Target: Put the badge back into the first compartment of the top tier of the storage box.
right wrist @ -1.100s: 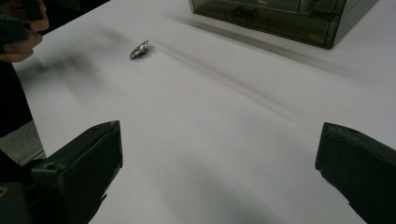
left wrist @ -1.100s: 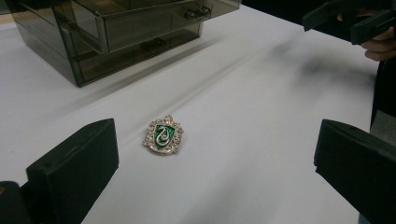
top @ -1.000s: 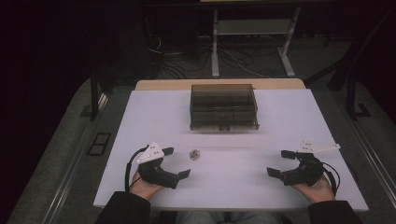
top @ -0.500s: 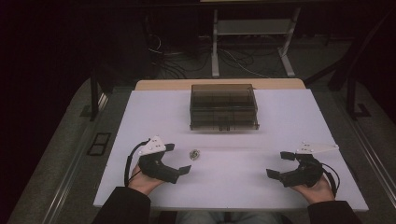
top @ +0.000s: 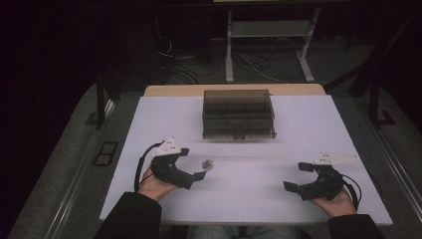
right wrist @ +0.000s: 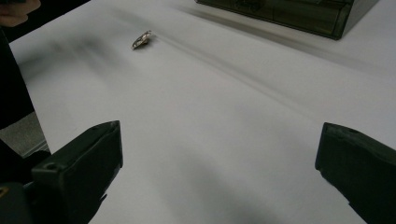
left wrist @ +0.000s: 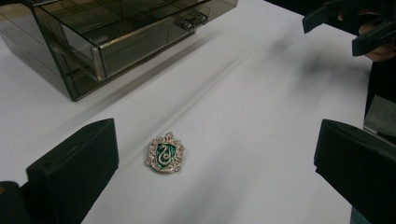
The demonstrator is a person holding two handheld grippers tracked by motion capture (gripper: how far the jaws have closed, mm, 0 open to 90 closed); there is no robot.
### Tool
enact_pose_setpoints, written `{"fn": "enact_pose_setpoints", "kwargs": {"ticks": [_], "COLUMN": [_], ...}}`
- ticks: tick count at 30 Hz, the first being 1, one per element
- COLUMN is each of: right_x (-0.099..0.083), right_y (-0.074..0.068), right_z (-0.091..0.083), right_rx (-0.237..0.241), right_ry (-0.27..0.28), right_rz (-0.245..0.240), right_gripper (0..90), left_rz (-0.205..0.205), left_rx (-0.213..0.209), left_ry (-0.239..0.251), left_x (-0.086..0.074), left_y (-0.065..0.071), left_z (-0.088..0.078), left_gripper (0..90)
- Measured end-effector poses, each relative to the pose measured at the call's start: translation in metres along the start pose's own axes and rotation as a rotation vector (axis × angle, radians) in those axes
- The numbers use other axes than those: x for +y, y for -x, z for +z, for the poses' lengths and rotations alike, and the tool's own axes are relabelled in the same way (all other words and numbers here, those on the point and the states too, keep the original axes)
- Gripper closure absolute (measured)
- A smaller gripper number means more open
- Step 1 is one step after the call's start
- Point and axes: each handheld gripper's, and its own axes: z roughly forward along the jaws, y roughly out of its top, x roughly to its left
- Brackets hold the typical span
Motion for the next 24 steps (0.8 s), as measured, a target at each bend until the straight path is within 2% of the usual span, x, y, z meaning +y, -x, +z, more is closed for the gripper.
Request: {"fn": "enact_pose_setpoints", "kwargs": {"ticks": [8, 13, 24], "right_x": [0.0, 0.0, 0.0], "right_y": [0.0, 0.0, 0.0], "right_z": [0.0, 0.0, 0.0], "right_rx": [0.0, 0.0, 0.0], "right_ry": [-0.002, -0.003, -0.003], "right_rz": [-0.002, 0.0, -0.002], "right_gripper": [0.5, 0.5, 0.5], "left_rz": [0.02, 0.02, 0.025], "left_rx": [-0.004, -0.007, -0.017], "left_ry": [-0.042, -0.052, -0.097], "left_x": [0.011, 0.017, 0.021], "left_y": [-0.005, -0.009, -0.015], "left_z": [0.005, 0.009, 0.021], "left_gripper": [0.0, 0.0, 0.0]}}
